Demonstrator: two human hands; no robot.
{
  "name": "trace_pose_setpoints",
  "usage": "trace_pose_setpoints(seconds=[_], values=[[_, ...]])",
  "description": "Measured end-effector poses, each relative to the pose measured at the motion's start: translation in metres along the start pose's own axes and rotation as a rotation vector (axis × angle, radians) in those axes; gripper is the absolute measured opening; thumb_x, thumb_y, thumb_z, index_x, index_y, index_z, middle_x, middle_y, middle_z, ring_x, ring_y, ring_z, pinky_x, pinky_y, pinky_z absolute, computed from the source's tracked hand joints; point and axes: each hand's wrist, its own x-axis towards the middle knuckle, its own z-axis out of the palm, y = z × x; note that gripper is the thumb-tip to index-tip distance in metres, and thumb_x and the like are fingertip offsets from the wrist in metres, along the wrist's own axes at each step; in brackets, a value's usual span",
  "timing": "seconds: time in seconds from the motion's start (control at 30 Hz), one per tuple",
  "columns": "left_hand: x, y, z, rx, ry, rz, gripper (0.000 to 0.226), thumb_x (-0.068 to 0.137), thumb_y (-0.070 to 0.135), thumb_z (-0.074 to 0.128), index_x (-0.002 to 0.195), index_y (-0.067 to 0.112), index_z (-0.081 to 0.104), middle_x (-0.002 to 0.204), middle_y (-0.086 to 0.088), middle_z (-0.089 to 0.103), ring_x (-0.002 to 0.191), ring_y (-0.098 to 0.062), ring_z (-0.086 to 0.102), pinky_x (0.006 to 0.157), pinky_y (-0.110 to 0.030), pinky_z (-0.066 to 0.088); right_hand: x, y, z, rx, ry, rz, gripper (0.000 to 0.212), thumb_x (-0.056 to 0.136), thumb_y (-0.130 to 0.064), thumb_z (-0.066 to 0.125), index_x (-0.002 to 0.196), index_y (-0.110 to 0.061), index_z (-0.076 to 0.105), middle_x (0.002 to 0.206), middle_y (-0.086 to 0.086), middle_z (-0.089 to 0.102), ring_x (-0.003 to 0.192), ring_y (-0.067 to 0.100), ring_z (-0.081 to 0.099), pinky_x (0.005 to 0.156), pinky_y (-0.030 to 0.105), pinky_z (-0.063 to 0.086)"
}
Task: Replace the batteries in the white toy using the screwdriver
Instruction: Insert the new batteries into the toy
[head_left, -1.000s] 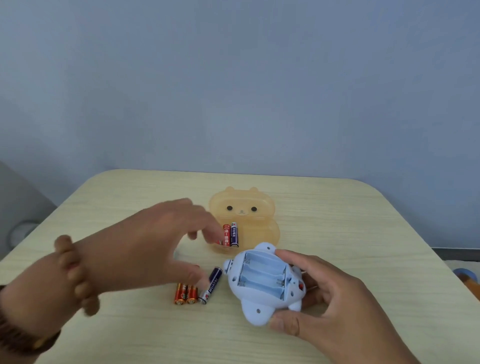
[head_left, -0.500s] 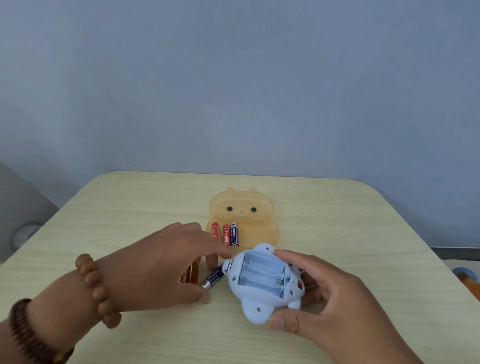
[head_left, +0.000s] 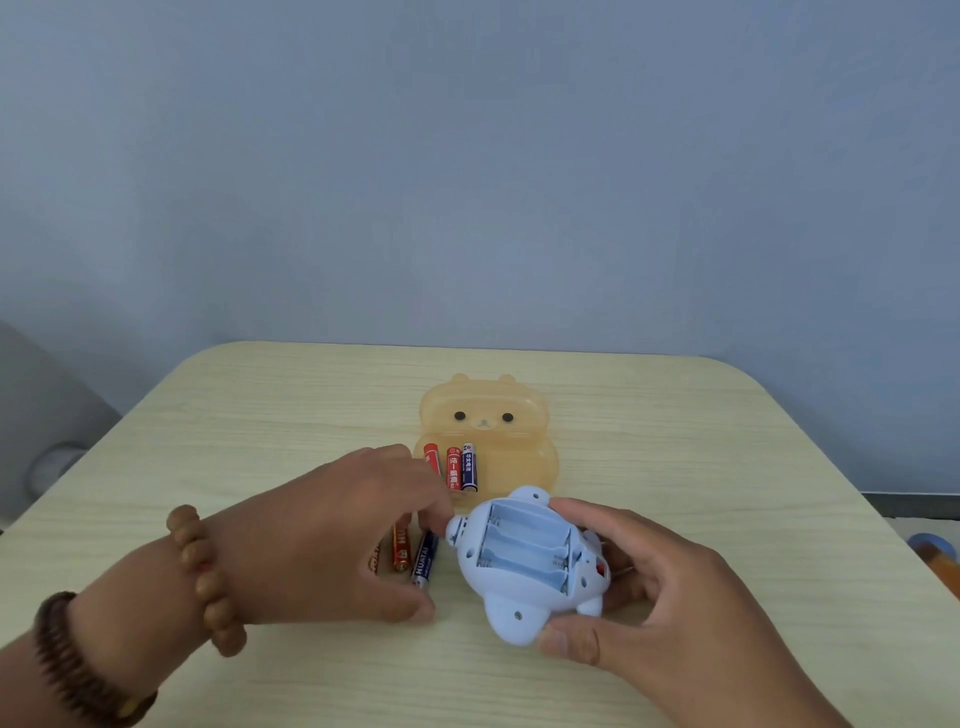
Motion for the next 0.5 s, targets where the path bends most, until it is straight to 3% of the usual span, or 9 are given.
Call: trace_pose_setpoints(seconds=[0.13,0.3,0.5], values=[[-0.005,-0.001,-0.027,-0.118,0.109,-0.001,0.039,0.075,0.059,0.073,0.112,0.052,0.063,0.103,0.021,0.061,0.098,-0.005,0.059,0.077,-0.013,0.043,0.000,0.001,0.000,0.001,-0.002,-0.004,0.076,0.050,-0.027,0.100,0.112,-0.055,0.065,0.106,-0.026,0.071,0.076,0.002,0.071,0.068,0.005,0.050],[0.007,0.035,-0.026,-0.220,0.263,0.051,0.020,0.086,0.057,0.058,0.094,0.045,0.072,0.096,0.013,0.062,0.092,-0.011,0.063,0.070,-0.014,0.044,0.000,0.000,0.001,-0.015,-0.006,-0.022,0.076,0.051,-0.030,0.099,0.116,-0.050,0.067,0.107,-0.024,0.071,0.081,0.001,0.071,0.070,0.006,0.051],[0.035,0.062,0.011,-0.193,0.306,0.052,0.032,0.090,0.061,0.048,0.107,0.042,0.069,0.095,0.019,0.055,0.097,-0.009,0.053,0.078,-0.032,0.048,0.000,-0.003,0.002,-0.030,-0.009,-0.061,0.073,0.057,-0.027,0.097,0.111,-0.063,0.064,0.105,-0.018,0.073,0.087,0.004,0.071,0.074,0.015,0.056]])
